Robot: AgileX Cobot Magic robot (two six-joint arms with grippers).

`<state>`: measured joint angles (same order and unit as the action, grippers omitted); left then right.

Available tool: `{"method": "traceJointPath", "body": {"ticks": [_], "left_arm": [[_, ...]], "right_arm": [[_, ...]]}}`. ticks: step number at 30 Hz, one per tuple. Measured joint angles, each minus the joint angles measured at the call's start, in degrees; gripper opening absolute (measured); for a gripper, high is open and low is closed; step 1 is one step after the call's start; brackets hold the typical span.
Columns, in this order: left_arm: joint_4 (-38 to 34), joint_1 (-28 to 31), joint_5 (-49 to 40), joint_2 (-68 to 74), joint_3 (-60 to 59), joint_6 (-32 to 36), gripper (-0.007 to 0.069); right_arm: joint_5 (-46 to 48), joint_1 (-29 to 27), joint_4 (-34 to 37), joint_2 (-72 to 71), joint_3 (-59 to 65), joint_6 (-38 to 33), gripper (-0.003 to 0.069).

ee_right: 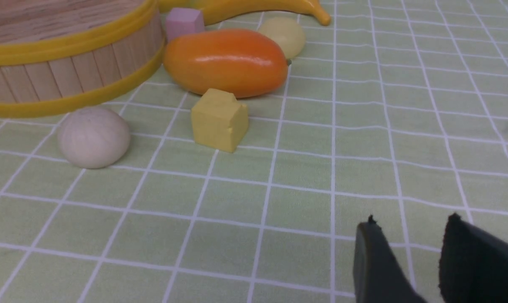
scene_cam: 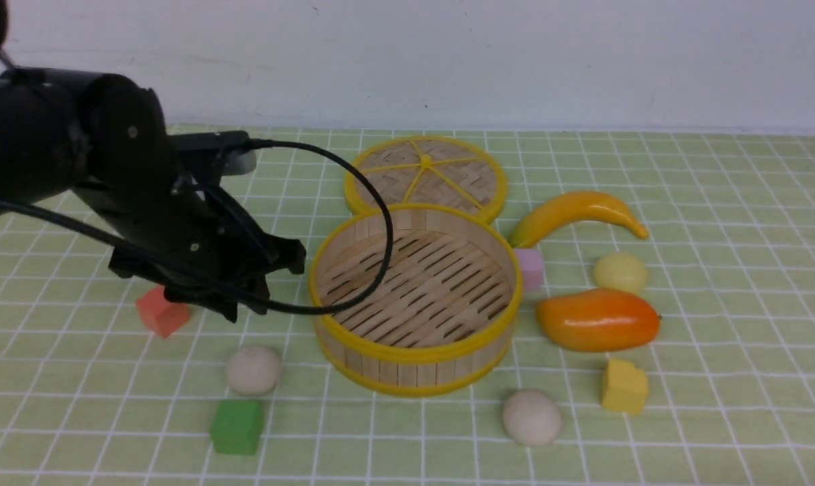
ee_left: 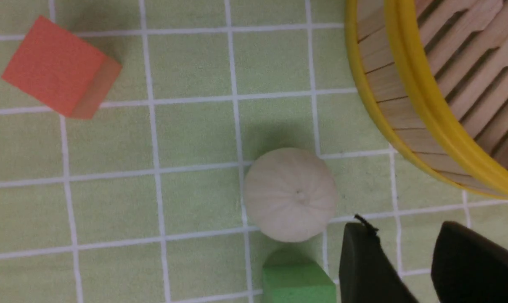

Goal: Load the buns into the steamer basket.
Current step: Use the left arm to grab a steamed stuffed bun

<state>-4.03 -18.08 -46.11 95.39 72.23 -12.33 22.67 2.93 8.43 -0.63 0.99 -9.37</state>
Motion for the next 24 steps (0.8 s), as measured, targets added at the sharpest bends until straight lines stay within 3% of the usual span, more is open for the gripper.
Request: {"method": "traceJointPath", "body": {"ticks": [8, 19, 24], "left_arm": [[4.69, 0.0, 1.76, 7.03, 0.26, 0.11, 0.0238], [3.14, 0.0, 2.67, 11.42, 0.37, 0.11, 0.0236], [3.19, 0.0, 2.86, 11.48, 0.37, 0.11, 0.0185]], "right_arm": [[0.0, 0.0, 0.0, 0.0, 0.0, 0.0, 0.0239], [0.0, 0.0, 0.0, 0.0, 0.0, 0.0, 0.0239], [0.0, 0.0, 0.0, 0.0, 0.0, 0.0, 0.0239]]}}
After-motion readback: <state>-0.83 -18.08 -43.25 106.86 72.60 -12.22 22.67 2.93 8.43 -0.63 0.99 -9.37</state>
